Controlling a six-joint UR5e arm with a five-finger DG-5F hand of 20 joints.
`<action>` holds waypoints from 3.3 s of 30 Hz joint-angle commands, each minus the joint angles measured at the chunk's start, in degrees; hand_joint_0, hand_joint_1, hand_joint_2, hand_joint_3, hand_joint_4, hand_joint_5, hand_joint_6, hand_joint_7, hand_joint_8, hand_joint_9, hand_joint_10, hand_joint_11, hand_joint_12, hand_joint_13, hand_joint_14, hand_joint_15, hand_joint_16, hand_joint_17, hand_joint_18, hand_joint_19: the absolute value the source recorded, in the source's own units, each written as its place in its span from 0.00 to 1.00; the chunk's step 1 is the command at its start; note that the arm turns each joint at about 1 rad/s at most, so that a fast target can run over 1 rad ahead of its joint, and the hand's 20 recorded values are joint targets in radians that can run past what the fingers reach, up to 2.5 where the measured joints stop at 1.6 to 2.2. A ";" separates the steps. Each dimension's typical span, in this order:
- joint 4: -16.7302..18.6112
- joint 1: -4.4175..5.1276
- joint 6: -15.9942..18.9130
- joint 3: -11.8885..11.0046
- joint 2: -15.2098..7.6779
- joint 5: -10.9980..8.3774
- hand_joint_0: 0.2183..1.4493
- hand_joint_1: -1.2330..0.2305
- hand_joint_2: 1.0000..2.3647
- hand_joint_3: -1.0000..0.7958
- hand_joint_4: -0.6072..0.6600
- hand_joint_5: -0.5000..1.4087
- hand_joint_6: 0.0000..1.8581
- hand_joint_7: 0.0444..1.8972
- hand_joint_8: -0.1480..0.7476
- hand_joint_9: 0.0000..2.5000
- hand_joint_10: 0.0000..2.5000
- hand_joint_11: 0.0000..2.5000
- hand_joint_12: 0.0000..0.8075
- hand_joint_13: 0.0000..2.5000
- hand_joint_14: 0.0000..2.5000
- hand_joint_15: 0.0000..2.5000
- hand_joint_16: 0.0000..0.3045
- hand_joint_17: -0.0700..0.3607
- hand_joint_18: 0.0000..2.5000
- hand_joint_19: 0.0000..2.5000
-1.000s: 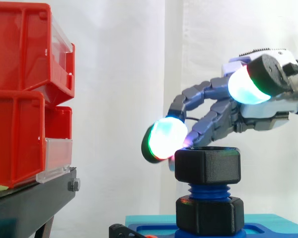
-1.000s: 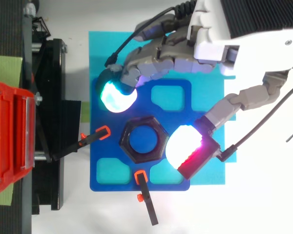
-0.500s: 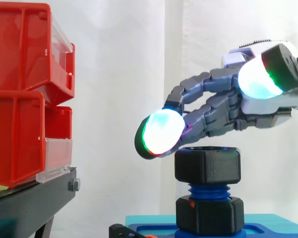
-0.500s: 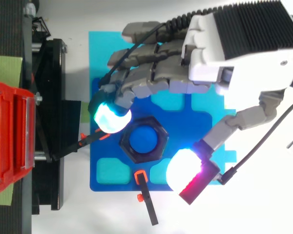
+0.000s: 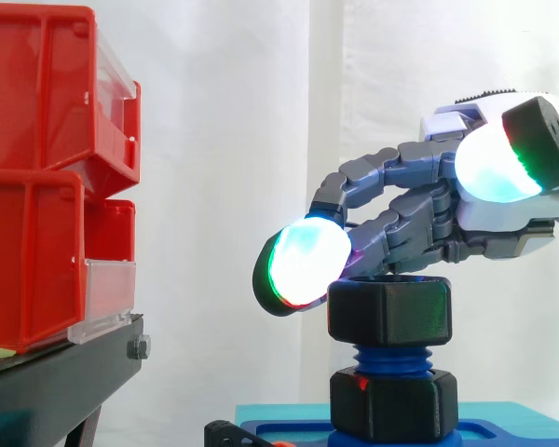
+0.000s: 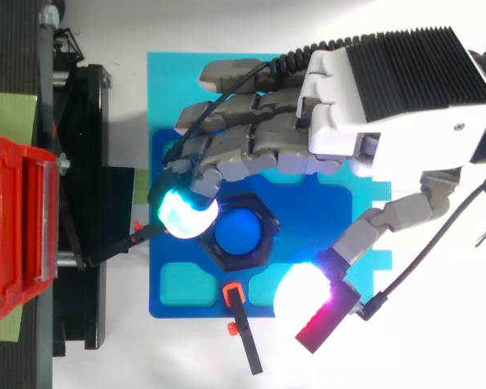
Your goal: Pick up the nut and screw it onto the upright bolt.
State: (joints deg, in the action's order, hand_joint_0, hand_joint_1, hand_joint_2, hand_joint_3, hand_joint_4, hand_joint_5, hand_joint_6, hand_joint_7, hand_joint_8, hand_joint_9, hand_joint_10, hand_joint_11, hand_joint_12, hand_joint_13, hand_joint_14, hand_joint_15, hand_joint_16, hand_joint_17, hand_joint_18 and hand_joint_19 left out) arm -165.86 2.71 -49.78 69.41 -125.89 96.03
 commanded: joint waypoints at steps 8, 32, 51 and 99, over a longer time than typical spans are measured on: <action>-0.34 -0.34 0.04 0.02 0.03 0.12 0.16 0.53 0.00 0.28 0.67 0.19 0.27 0.44 0.51 0.25 0.00 0.01 0.51 0.16 0.00 0.02 0.20 0.48 0.05 0.05; -1.13 -1.39 -0.23 0.02 0.03 0.39 0.19 0.54 0.00 0.28 0.70 0.22 0.27 0.53 0.51 0.33 0.00 0.03 0.49 0.19 0.00 0.02 0.19 0.46 0.09 0.06; -6.40 -2.54 -1.46 -2.26 0.12 0.56 0.22 0.53 0.00 0.28 0.61 0.29 0.27 0.62 0.36 0.55 0.00 0.05 0.40 0.29 0.00 0.02 0.15 0.40 0.17 0.07; -1.66 -0.69 -1.72 -6.31 -1.99 0.30 0.19 0.52 0.00 0.28 0.60 0.18 0.27 0.33 0.45 0.26 0.00 0.00 0.45 0.05 0.00 0.00 0.16 0.42 0.00 0.00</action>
State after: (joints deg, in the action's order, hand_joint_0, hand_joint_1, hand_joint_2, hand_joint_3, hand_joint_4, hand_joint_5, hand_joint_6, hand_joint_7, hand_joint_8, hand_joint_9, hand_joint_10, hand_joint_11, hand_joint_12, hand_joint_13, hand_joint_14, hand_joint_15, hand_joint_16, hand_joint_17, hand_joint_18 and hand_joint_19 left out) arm -167.75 1.73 -51.63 63.09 -127.44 96.36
